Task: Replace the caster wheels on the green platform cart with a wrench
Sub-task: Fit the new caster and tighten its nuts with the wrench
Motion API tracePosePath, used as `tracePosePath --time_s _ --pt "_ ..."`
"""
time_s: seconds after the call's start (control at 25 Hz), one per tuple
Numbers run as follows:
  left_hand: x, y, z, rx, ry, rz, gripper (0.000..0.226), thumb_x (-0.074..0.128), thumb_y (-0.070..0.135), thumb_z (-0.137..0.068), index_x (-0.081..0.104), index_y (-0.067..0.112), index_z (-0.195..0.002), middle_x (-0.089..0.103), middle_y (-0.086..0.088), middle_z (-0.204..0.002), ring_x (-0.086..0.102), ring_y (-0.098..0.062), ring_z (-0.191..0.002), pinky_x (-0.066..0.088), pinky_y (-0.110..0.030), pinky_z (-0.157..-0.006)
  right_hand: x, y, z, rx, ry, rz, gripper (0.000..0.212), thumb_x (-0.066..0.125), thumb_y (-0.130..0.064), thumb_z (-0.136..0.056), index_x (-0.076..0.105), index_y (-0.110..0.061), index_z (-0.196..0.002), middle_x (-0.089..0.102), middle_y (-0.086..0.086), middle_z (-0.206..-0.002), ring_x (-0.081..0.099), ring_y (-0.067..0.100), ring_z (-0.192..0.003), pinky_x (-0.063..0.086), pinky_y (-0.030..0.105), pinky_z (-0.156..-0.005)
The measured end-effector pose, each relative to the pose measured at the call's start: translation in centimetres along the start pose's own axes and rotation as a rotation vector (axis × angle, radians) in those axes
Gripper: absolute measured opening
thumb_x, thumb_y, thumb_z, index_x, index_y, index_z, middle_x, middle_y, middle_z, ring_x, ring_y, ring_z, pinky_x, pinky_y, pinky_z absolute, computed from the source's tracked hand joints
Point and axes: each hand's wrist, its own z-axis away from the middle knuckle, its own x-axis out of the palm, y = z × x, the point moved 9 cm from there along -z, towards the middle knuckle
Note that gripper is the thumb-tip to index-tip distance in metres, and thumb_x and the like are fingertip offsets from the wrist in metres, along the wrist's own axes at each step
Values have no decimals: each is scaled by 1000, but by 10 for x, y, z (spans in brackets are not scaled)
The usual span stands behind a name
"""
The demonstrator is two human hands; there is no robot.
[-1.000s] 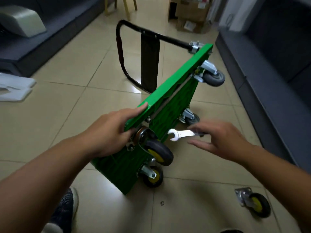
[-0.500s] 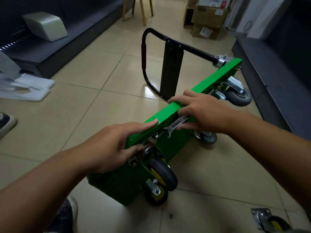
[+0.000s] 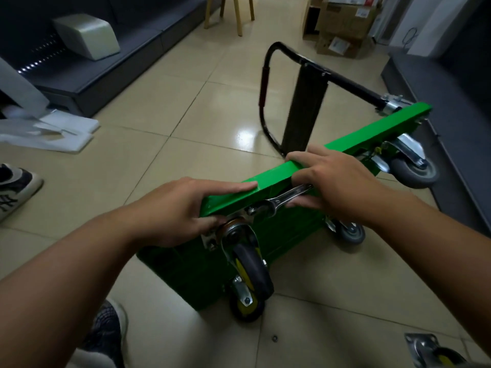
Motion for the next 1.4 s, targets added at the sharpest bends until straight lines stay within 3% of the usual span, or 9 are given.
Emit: tracePosePath --time_s 0.24,0.48,0.52,0.6,0.72,1.0,1.12,1.24,1.4 --pt "-15 -6 -11 22 19 -106 75 66 38 -93 21 76 -140 49 26 -145 52 -6 -120 50 -41 -95 -8 -3 26 86 46 -52 39 62 -62 -75 68 -24 -71 66 3 -114 55 23 -91 45 32 -62" --pt "-23 -5 -35 36 214 -302 69 61 32 -97 27 61 -149 61 18 -130 58 -15 -109 50 -38 -78 -15 4 45 221 66 -90 32 66 -53 -77 66 -21 -73 64 4 -131 57 22 -96 47 33 -68" --pt "-22 -5 -39 43 242 -324 70 63 29 -96 30 57 -150 63 15 -128 59 -17 -107 50 -40 -79 -23 5 53 251 123 -130 31 67 -51 -79 64 -21 -73 68 2 -125 62 22 -93 50 33 -68" --pt "-20 -5 -42 48 282 -363 74 66 22 -92 34 49 -153 65 9 -127 59 -21 -107 50 -44 -84 -33 9 71 350 215 -240 35 62 -54 -85 62 -21 -75 72 -2 -85 64 18 -69 52 31 -58" --pt "-17 -4 -42 19 298 -352 73 64 28 -92 31 46 -154 61 8 -133 55 -19 -114 44 -43 -95 -24 12 79 476 207 -399 41 54 -64 -86 54 -24 -73 53 -7 -57 51 11 -50 42 28 -48" --pt "-11 -2 -30 32 261 -329 72 62 44 -94 26 45 -157 53 6 -142 50 -22 -122 39 -43 -101 33 -4 54 391 -33 -840 22 58 -50 -92 60 -29 -89 61 -6 -75 54 15 -62 47 39 -59" --pt "-12 -2 -33 16 222 -336 72 59 49 -94 22 48 -156 53 8 -139 50 -19 -119 41 -42 -100 36 -1 50 374 -62 -819 24 56 -49 -93 67 -28 -89 63 -7 -74 55 8 -64 48 36 -60" --pt "-18 1 -36 -7 241 -255 66 62 47 -92 34 47 -152 60 8 -129 55 -19 -114 44 -44 -97 31 -3 56 349 -3 -564 32 45 -57 -94 67 -33 -99 64 -13 -82 59 8 -72 51 37 -64" --pt "-16 2 -34 -45 279 -223 66 64 49 -89 38 47 -150 61 9 -125 54 -18 -112 41 -42 -98 17 -9 46 284 107 -328 29 44 -48 -100 66 -30 -99 61 -10 -81 57 13 -66 46 31 -55"
